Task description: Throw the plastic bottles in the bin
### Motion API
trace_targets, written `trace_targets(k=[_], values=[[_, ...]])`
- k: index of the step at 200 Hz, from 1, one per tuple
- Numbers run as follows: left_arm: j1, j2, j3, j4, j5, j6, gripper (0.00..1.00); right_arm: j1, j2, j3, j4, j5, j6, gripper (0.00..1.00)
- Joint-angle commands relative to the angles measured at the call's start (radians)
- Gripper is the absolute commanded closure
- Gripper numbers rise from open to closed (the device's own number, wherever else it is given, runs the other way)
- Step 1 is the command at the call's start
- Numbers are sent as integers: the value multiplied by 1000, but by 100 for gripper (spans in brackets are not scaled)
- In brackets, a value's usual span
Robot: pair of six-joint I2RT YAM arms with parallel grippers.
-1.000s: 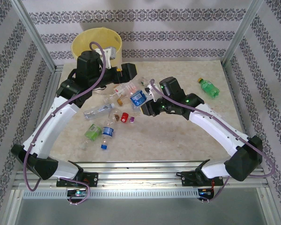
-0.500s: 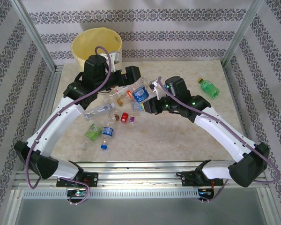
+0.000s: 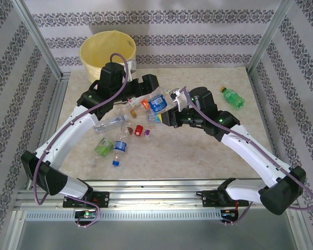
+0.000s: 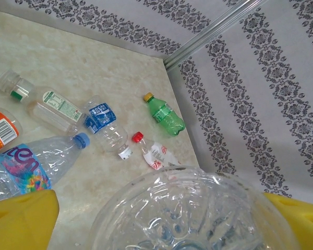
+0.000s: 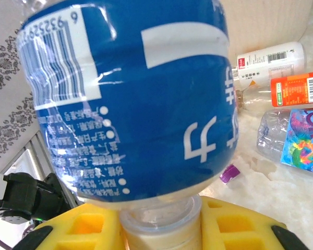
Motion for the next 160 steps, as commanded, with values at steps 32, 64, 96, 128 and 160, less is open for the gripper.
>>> trace_targets(k=[32, 64, 96, 128, 160], values=[[-12, 17, 10, 24, -31, -17, 23, -4, -21, -17, 64, -52, 20, 90], [-12, 22, 24, 9, -34, -1, 39, -4, -19, -19, 70, -57, 23, 90], [-11, 29, 32, 15, -27, 7, 61, -4, -14, -22, 79, -76, 26, 88], [-11, 33, 44, 3, -27, 24, 69, -4, -9, -24, 80, -95, 29, 84], [-11, 35, 58, -3, -27, 39, 74, -4, -8, -28, 81, -98, 32, 73]])
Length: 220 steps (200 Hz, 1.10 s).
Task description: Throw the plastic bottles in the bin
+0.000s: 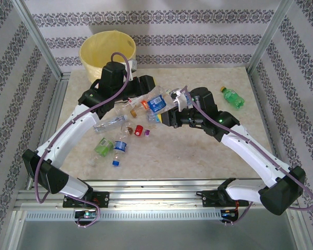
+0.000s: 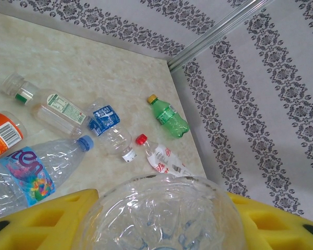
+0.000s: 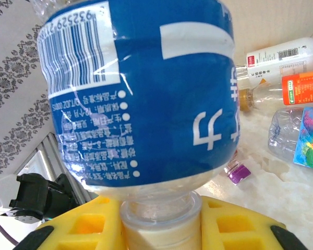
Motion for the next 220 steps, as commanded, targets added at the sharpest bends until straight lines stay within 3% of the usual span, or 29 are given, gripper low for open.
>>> trace_targets(k=[1, 38, 72, 98, 220], values=[[-10, 17, 38, 2, -13, 29, 74, 3, -8, -12, 51, -57, 3, 72], [-10, 14, 40, 20, 6, 52, 84, 1, 2, -3, 30, -53, 15, 46], [-10, 5, 54, 0, -6, 89, 86, 1, -1, -1, 7, -40, 21, 18], [-7, 4, 68, -30, -23, 117, 86, -1, -12, -20, 14, -24, 35, 5], [44, -12, 90, -123, -88, 222, 87, -3, 35, -54, -27, 3, 68, 2]])
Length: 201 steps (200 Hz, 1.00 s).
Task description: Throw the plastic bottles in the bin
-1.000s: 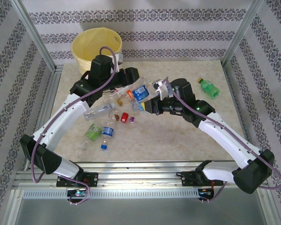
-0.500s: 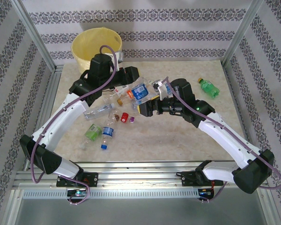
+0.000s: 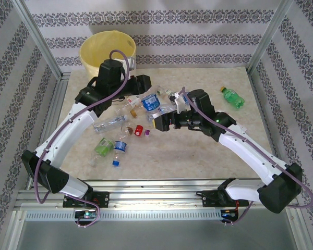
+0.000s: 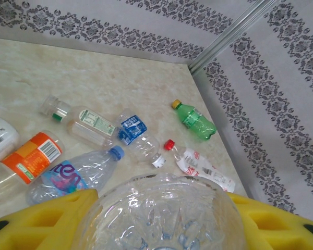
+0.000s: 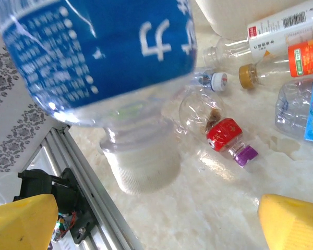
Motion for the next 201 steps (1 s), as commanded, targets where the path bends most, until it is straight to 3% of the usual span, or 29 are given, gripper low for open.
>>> trace_targets(k=[1, 103, 170, 201], values=[[16, -15, 43, -38, -32, 56, 87, -3, 11, -18, -18, 14, 12, 2], [44, 5, 142, -130, -100, 163, 89, -4, 27, -45, -37, 24, 22, 2], [67, 96, 470, -316, -282, 397, 90, -8, 50, -39, -69, 41, 20, 2], [99, 138, 613, -323, -346, 460, 90, -11, 53, -39, -75, 45, 16, 2]])
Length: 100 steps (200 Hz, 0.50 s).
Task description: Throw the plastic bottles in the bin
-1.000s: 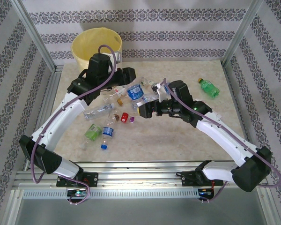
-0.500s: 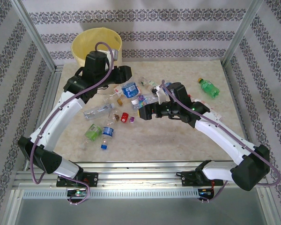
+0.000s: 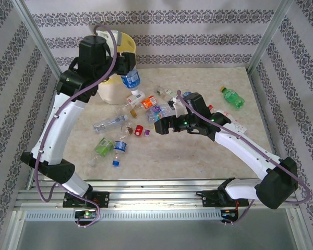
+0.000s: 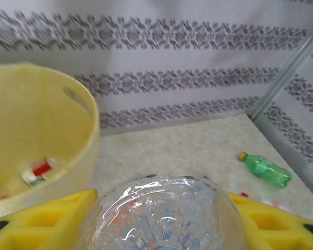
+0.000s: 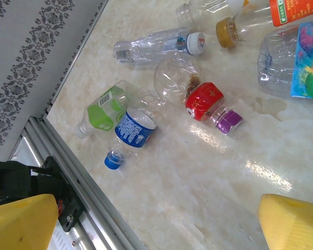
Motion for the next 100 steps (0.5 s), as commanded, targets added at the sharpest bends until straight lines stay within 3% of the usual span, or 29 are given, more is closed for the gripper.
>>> trace_targets(k=[1, 61, 100], values=[[33, 24, 103, -48, -96, 112, 91, -11, 8, -8, -22, 17, -2, 2], [54, 44, 239, 148, -165, 245, 90, -26, 14, 2, -28, 15, -11, 2], [54, 8, 226, 363, -164, 347, 90, -41, 28, 15, -33, 3, -20, 2]])
